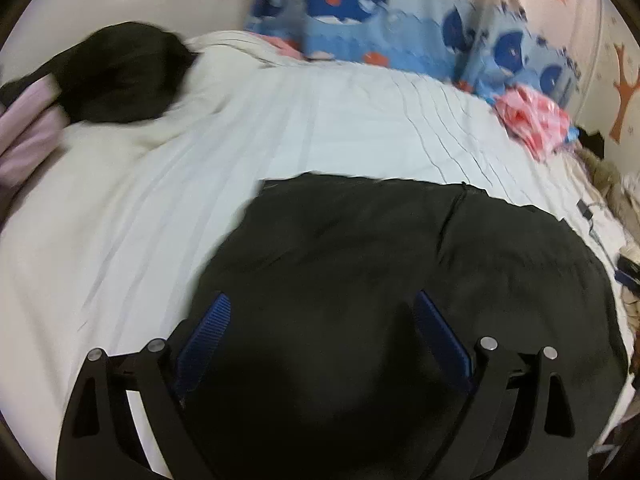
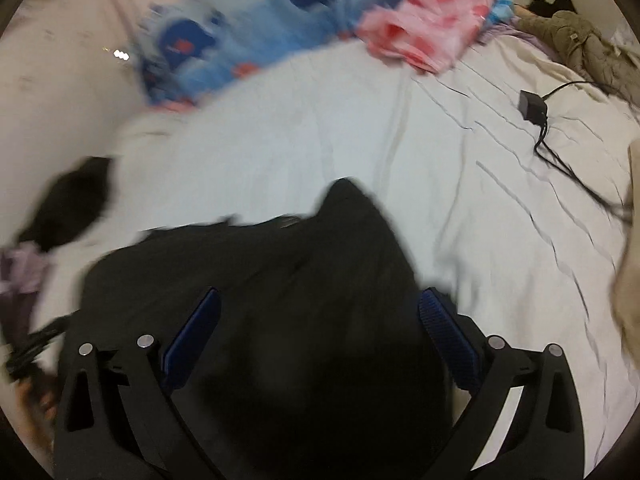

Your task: Fold large clothes

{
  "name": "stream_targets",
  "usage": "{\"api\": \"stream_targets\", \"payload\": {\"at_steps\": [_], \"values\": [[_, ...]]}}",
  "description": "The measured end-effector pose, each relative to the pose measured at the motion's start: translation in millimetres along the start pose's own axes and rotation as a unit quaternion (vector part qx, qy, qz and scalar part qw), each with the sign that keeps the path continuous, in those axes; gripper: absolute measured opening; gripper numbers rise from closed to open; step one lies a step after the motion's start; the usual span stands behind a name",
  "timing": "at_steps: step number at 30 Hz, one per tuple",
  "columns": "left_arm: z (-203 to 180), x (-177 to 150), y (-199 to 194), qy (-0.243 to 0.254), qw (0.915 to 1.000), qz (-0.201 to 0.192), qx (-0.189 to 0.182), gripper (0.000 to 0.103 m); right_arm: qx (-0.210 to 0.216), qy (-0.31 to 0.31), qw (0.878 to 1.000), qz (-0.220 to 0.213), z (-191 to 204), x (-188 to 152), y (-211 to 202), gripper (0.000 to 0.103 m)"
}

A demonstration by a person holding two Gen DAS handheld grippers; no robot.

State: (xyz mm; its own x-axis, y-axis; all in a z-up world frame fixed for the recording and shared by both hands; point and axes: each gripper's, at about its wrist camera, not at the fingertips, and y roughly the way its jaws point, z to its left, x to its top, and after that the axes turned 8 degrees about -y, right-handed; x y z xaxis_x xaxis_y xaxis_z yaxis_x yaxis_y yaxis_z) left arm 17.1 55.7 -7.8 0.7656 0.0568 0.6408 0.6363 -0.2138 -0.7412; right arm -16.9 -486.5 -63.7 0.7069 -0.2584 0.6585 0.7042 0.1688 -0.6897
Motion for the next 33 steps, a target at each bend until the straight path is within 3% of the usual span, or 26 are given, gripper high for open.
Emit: {"api": "stream_targets", "payload": {"at_steps": [5,8,10,13,18,21,23,25,26,28,31,33], "values": [[79,-41,-43,-0.108,0.9931,0.032,-0.031,0.090,0.052,0.081,0.995,0.000,-16,-87,-82,0.096],[107,-73,-46,-0.176,0.9777,0.078,-0.083,0.090,0.083,0.156,0.984,0.017,-33,-139,-94,0.096],[114,-89,-40,-0.214,0.9635,0.107,-0.120,0.090,0.104,0.182,0.977,0.036,-36,-156,-86,0.096],[111,-101,-31,-0.252,0.9474,0.123,-0.154,0.090,0.154,0.213,0.964,0.026,-37,-162,-73,0.096],[89,-100,-2,-0.280,0.9253,0.166,-0.194,0.090,0.166,0.222,0.961,0.014,-40,-135,-40,0.096],[82,-96,-11,-0.298,0.9121,0.147,-0.240,0.090,0.204,0.244,0.948,-0.023,-44,-129,-42,0.097],[79,-91,-23,-0.291,0.9148,0.122,-0.253,0.090,0.207,0.236,0.949,-0.031,-45,-132,-41,0.097],[76,-91,-13,-0.275,0.9247,0.136,-0.225,0.090,0.184,0.236,0.954,-0.009,-50,-138,-34,0.096],[76,-95,-4,-0.277,0.9255,0.152,-0.209,0.090,0.188,0.239,0.953,-0.007,-52,-139,-30,0.096],[78,-102,15,-0.294,0.9179,0.175,-0.200,0.090,0.192,0.244,0.951,-0.009,-52,-133,-30,0.096],[74,-97,2,-0.306,0.9124,0.135,-0.237,0.090,0.233,0.225,0.944,-0.058,-46,-123,-43,0.096],[63,-88,-4,-0.283,0.9233,0.118,-0.231,0.090,0.216,0.210,0.953,-0.041,-41,-117,-36,0.091]]}}
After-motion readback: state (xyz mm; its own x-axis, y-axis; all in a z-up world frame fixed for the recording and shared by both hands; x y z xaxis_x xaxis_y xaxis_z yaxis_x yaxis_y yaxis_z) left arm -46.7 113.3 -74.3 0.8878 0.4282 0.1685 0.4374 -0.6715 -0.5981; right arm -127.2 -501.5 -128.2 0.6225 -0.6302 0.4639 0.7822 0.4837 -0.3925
